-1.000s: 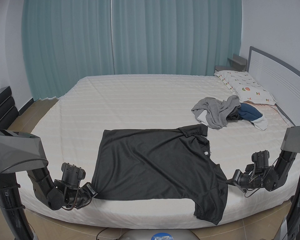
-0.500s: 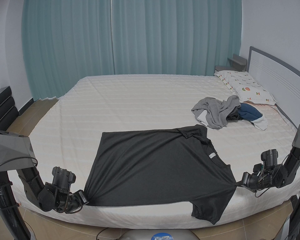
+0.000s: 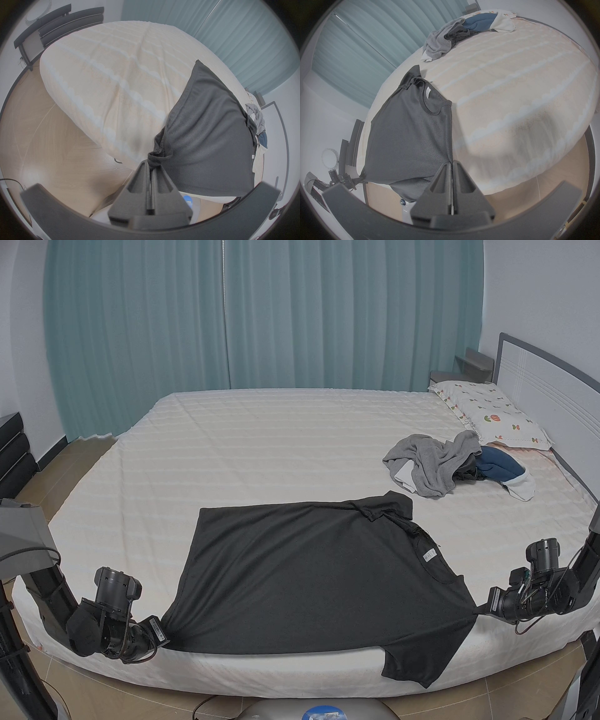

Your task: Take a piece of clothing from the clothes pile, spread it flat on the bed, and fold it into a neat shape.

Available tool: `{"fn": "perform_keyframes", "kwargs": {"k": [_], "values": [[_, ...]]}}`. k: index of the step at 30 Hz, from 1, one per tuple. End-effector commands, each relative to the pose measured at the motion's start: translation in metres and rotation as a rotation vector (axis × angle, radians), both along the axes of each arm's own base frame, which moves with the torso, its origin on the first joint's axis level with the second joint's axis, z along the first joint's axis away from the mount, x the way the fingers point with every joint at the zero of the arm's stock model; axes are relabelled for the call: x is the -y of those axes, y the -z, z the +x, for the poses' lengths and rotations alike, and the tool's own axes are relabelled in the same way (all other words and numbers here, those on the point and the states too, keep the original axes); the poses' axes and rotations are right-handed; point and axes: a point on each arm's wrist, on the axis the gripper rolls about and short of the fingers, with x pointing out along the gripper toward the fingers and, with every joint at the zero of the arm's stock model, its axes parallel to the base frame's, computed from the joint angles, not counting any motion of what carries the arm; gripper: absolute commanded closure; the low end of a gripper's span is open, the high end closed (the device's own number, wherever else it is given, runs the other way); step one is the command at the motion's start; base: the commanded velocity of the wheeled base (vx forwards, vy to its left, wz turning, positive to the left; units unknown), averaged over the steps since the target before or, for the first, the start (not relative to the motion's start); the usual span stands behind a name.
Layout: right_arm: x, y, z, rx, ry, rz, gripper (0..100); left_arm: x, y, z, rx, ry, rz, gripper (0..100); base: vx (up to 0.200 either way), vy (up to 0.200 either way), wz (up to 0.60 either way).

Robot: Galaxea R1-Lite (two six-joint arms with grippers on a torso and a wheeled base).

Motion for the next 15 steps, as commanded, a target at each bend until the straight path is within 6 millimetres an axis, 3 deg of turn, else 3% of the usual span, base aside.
{"fn": "perform_keyframes", "kwargs": {"k": [1,9,15], "values": [[-0.002,0.013,0.001,-0.044,-0.012,0.004,0,0.0,0.001,0.001,-0.001,-0.001,-0.001,100,0.0,0.0,0.0],[-0.003,0.009,0.004,0.009,-0.023,0.07,0,0.001,0.001,0.002,-0.002,0.009,-0.025,100,0.0,0.0,0.0],[-0.016,0.017,-0.013,0.019,-0.159,0.111,0,0.001,0.002,0.002,-0.005,0.008,-0.026,100,0.0,0.0,0.0]]}}
